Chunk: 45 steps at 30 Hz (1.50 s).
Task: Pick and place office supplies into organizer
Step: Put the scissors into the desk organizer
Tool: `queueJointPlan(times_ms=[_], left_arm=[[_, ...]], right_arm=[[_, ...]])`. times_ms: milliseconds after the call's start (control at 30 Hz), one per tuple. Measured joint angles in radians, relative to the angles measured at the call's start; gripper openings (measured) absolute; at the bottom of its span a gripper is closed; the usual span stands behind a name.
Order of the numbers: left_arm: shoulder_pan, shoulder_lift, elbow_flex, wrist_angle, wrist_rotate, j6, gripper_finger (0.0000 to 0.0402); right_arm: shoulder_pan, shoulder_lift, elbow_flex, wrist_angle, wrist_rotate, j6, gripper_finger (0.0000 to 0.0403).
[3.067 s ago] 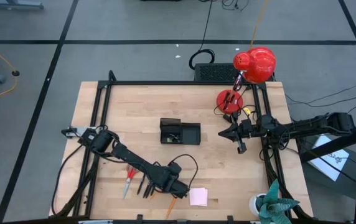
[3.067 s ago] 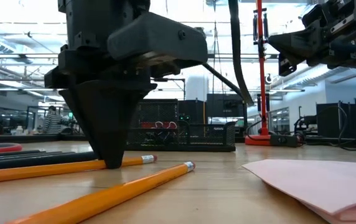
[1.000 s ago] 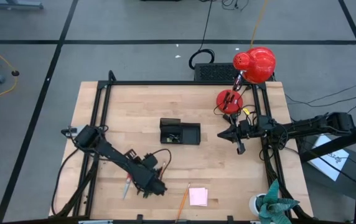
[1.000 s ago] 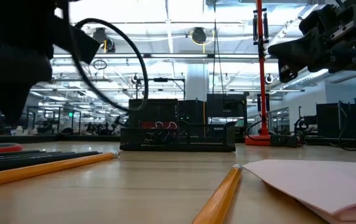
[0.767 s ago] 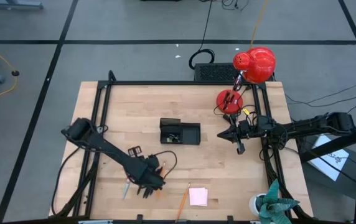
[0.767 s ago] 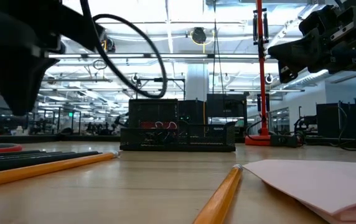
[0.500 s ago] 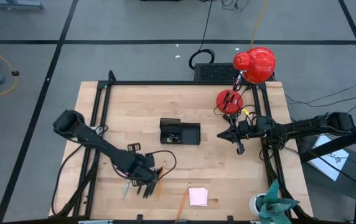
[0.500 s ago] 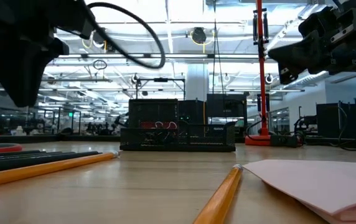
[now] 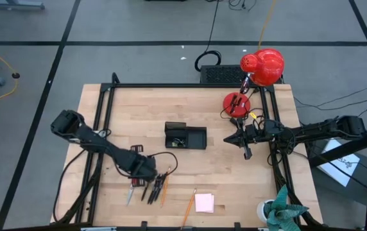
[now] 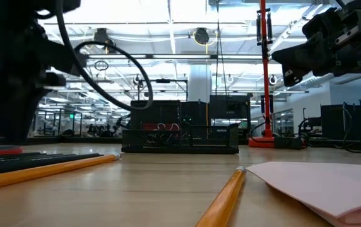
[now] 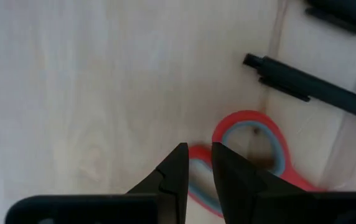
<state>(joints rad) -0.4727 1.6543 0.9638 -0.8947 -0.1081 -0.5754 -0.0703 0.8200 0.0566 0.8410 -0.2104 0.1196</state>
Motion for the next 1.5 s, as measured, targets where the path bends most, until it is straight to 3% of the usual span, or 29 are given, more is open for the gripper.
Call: queueJointPlan(times_ms=[167,700,1000,1133,1233,1500], left_arm=[[0.017,-0.001,-0.032,0.078,0.08,0.031,0.0074],[0.043,0.028,-0.051,0.096,0.082,0.056,0.0074],[0.046,0.035,-0.083,0.133,0.075,-0.003,0.0063],[0.033,0.037,-0.073,0.122,0.043,-0.008,0.0018],[0.025,0.039,-0.05,0.091,0.022,-0.01,0.0016],[0.014,0.044,0.09,-0.215,-0.221,0.009,0.0012]], right_arm=[[0.0,0.0,0.0,0.005,0.0,0.0,0.0],[0.0,0.0,0.0,0.006,0.0,0.0,0.0],[0.0,0.0,0.0,-0.001,0.0,0.0,0.0],[0.0,0.0,0.0,0.0,0.0,0.0,0.0],[0.0,0.0,0.0,0.0,0.0,0.0,0.0],[0.0,0.0,0.0,0.001,0.0,0.0,0.0]])
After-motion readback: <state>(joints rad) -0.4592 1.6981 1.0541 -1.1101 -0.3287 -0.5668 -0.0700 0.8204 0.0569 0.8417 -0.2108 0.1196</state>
